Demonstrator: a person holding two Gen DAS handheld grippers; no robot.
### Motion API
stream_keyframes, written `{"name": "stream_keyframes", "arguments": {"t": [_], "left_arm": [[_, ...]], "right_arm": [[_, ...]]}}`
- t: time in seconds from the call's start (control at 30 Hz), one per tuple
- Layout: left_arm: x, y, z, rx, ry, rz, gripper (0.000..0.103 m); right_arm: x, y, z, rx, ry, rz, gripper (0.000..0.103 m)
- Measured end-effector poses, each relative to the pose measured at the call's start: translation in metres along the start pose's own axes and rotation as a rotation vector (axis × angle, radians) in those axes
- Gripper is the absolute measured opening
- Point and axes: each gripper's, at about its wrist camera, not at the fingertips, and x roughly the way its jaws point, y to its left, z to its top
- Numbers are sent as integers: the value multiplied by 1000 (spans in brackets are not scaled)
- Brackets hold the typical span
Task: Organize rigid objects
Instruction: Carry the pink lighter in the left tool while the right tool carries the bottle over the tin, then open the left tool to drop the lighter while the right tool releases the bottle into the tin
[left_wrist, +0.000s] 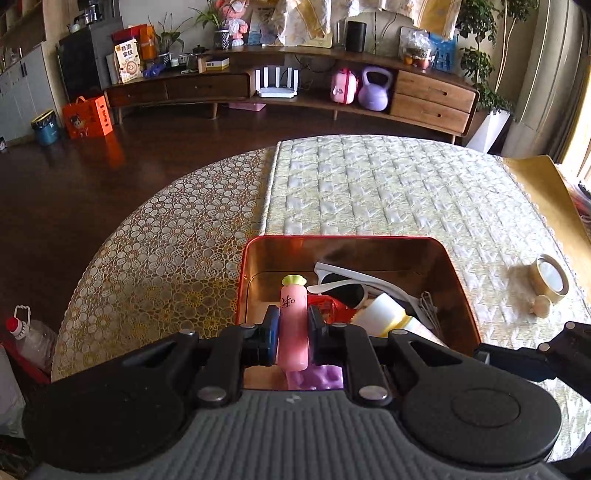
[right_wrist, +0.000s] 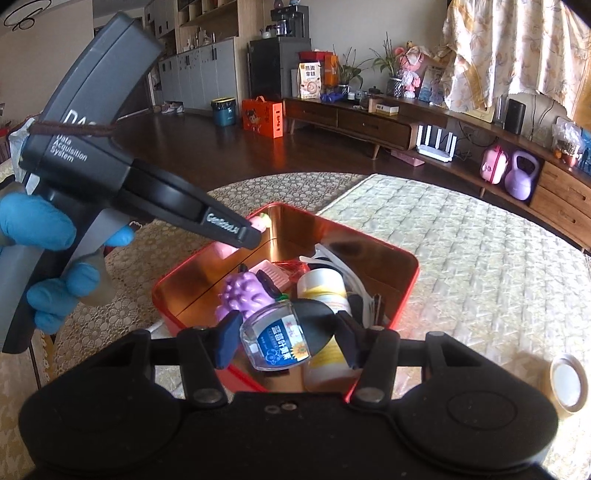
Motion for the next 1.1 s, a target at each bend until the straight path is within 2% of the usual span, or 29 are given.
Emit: {"name": "stream_keyframes", "arguments": {"t": [0.27,0.67,1.1], "left_arm": [[27,-5,4,25,33,18,16],[57,-10,8,46,75,27,16],[64,-10,6,55,88,26,16]], "right_arm": [[22,4,-3,17,44,15,54],[32,12,-1,-23,44,23,54],[30,15,-8,18,41,38,55]]}}
